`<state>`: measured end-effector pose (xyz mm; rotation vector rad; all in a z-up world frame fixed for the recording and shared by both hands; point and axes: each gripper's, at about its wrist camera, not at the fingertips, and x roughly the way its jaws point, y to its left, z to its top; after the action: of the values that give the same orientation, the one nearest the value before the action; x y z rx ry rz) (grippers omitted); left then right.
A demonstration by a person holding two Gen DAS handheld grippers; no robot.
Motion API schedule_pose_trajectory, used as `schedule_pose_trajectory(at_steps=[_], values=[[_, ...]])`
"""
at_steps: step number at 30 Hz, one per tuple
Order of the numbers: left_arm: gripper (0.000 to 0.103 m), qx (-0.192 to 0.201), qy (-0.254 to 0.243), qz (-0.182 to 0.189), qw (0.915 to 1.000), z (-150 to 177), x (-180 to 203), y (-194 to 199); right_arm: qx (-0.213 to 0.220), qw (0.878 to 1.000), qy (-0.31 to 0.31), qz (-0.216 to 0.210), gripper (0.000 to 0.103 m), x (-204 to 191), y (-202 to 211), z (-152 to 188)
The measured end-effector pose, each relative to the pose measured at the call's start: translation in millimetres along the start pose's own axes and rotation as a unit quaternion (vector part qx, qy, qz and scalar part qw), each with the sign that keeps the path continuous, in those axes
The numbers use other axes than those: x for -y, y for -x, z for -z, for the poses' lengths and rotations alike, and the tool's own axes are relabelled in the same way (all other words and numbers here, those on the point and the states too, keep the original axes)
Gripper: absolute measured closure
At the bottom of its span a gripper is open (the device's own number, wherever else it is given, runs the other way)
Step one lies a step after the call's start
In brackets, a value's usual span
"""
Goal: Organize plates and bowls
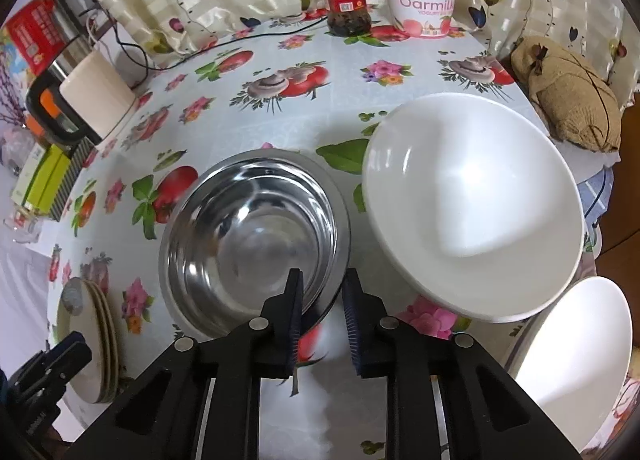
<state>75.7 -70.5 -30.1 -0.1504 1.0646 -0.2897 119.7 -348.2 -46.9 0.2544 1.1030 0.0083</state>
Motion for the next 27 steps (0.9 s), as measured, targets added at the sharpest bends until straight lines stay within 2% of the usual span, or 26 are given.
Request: schedule_pose_trajectory(at_steps=[6,16,27], values=[[0.072,0.001,-0.009,0.005,0.9999,3.0,7.0,3.1,-0.010,1.000,0.016,0.004,0.087,1.4,7.6,8.6],[0.072,0.008,-0.020,0.007,0.9997,9.6,15.0,14.4,-0.031,0.999,0.037,-0.005,0.087,-3.4,18.4,39.2],[0.072,0.016,-0.027,0.011,0.9994,15.6,19.4,25.7,-0.037,0.998,0.047,-0.006,0.086,-6.0,27.9,58.4]])
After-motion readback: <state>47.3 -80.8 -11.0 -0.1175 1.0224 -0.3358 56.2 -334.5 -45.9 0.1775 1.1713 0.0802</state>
